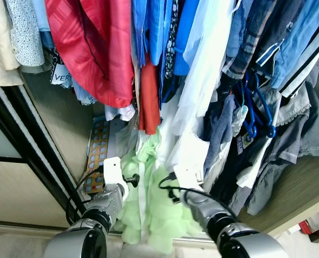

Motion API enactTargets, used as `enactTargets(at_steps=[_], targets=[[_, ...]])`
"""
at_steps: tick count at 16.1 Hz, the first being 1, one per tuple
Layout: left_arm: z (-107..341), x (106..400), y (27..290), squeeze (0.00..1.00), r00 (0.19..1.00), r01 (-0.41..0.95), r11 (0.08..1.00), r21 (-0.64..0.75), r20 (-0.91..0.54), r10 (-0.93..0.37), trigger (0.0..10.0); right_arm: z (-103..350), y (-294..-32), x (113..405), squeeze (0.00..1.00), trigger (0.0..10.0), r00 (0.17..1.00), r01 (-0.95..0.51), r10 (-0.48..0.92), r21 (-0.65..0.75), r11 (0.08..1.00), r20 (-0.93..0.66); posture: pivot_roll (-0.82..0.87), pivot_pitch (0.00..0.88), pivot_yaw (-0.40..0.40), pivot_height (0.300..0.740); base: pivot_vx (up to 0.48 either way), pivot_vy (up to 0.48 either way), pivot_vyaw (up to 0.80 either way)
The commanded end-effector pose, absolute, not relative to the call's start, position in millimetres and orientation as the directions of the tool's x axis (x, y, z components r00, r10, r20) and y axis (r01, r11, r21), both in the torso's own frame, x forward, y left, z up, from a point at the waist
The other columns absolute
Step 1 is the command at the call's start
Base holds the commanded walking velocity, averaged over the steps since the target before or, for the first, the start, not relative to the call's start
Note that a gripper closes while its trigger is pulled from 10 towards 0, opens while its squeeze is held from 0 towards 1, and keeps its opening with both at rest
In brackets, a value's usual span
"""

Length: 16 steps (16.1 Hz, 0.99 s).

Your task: Clean up the room

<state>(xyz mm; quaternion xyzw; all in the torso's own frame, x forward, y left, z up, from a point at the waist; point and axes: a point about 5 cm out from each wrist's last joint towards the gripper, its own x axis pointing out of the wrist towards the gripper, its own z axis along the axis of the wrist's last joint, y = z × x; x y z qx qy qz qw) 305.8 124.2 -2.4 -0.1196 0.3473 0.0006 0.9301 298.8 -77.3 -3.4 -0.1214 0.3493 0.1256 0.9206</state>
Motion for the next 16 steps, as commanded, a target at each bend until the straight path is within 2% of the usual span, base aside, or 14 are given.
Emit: enactTargets(at_steps=[1,5,9,11,13,15,16], targets=[[-9,300,124,0.0,0.736,-0.102,0.97,-0.221,-0.673,-0.076,10.0,-8,-83,295,0.0,10.0,0.709,-0.309,0.133,-0.136,0.941,-0.693,-0.08,0.0,-0.031,0.74,0.0,0.0,0.0],[-7,301,123,0.0,0.741,-0.104,0.97,-0.222,-0.667,-0.073,10.0,-8,-83,296,0.0,10.0,0.705,-0.312,0.146,-0.118,0.943,-0.694,-0.08,0.0,-0.028,0.74,0.0,0.0,0.0],[-6,303,123,0.0,0.749,-0.09,0.973,-0.213,-0.658,-0.074,10.0,-1,-82,302,0.0,10.0,0.72,-0.278,0.181,-0.039,0.96,-0.67,-0.08,0.0,-0.028,0.74,0.0,0.0,0.0],[1,309,122,0.0,0.779,-0.048,0.98,-0.191,-0.621,-0.083,10.0,-10,-89,295,0.0,10.0,0.681,-0.256,0.158,-0.029,0.966,-0.715,-0.08,0.0,-0.026,0.74,0.0,0.0,0.0],[8,315,120,0.0,0.811,-0.007,0.984,-0.179,-0.577,-0.1,10.0,-8,-85,296,0.0,10.0,0.688,-0.295,0.18,-0.045,0.954,-0.703,-0.08,0.0,-0.025,0.74,0.0,0.0,0.0],[17,323,126,0.0,0.838,-0.041,0.978,-0.203,-0.54,-0.077,10.0,4,-89,309,0.0,10.0,0.741,-0.248,0.142,-0.07,0.966,-0.656,-0.08,0.0,-0.021,0.74,0.0,0.0,0.0],[21,327,127,0.0,0.847,-0.01,0.978,-0.209,-0.522,-0.103,10.0,11,-90,316,0.0,10.0,0.76,-0.227,0.15,-0.043,0.973,-0.632,-0.09,0.0,-0.02,0.74,0.0,0.0,0.0]])
